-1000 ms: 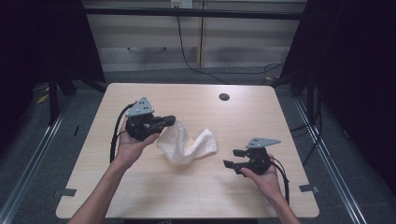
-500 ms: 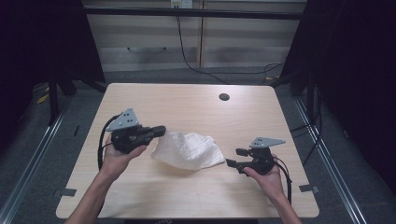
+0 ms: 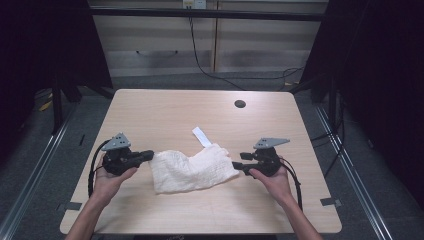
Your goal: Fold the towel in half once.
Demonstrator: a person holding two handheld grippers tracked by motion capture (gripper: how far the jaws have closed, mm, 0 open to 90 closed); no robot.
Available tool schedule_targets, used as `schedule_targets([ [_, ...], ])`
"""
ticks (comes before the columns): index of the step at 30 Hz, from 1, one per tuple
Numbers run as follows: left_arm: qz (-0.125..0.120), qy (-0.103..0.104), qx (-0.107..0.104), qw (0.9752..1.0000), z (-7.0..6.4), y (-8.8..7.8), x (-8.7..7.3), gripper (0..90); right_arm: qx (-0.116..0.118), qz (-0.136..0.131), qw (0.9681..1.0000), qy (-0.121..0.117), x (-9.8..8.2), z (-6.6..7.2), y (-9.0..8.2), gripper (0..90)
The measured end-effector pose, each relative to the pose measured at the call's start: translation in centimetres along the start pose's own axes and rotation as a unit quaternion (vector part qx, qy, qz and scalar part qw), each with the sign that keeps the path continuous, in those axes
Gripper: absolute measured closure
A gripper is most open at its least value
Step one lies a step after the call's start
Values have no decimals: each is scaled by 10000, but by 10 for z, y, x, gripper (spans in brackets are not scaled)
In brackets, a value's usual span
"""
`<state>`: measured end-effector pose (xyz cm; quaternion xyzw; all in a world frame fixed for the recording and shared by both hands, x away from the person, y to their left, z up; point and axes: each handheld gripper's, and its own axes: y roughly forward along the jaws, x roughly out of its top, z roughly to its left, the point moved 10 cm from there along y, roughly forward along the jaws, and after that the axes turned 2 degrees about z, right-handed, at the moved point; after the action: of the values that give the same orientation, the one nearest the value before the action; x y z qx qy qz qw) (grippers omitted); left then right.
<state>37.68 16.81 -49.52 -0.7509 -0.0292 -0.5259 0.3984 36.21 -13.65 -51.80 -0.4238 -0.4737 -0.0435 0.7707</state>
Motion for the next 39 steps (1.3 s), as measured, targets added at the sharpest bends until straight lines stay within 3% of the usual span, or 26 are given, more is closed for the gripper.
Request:
schedule_targets([
  [4, 78, -67, 30, 9999, 4, 6, -7, 876, 63, 151, 9998, -121, 18, -11, 29, 566],
  [8, 103, -148, 16, 9998, 8, 9, -11, 876, 75, 387, 9991, -136, 25, -23, 58, 561],
  [12, 93, -165, -24, 9998, 8, 11, -12, 876, 156, 466, 9988, 27, 37, -34, 82, 543],
  [18, 17, -215, -80, 9997, 7, 9, -10, 875, 198, 749, 9970, 26, 36, -44, 108, 572],
  [23, -38, -256, -127, 9996, 6, 9, -8, 875, 197, 819, 9964, 25, 32, -47, 116, 593],
  [24, -38, -256, -127, 9996, 6, 9, -8, 874, 198, 781, 9966, 140, 32, -48, 116, 597],
  [26, -29, -226, -126, 9997, 6, 9, -8, 874, 201, 745, 9969, 145, 32, -49, 117, 627],
  [29, -51, -240, -132, 9996, 5, 9, -7, 874, 197, 842, 9962, -111, 29, -42, 116, 777],
  [31, -59, -250, -120, 9996, 6, 8, -7, 874, 212, 883, 9958, -106, 28, -41, 115, 816],
  [32, -56, -243, -111, 9996, 6, 8, -7, 874, 264, 854, 9960, -84, 27, -40, 115, 870],
  [36, -128, -307, -126, 9994, 7, 6, -4, 874, 395, 579, 9975, 133, 35, -38, 105, 883],
  [39, -194, -306, -122, 9993, 7, 4, -1, 874, 420, 395, 9982, 145, 42, -36, 95, 885],
])
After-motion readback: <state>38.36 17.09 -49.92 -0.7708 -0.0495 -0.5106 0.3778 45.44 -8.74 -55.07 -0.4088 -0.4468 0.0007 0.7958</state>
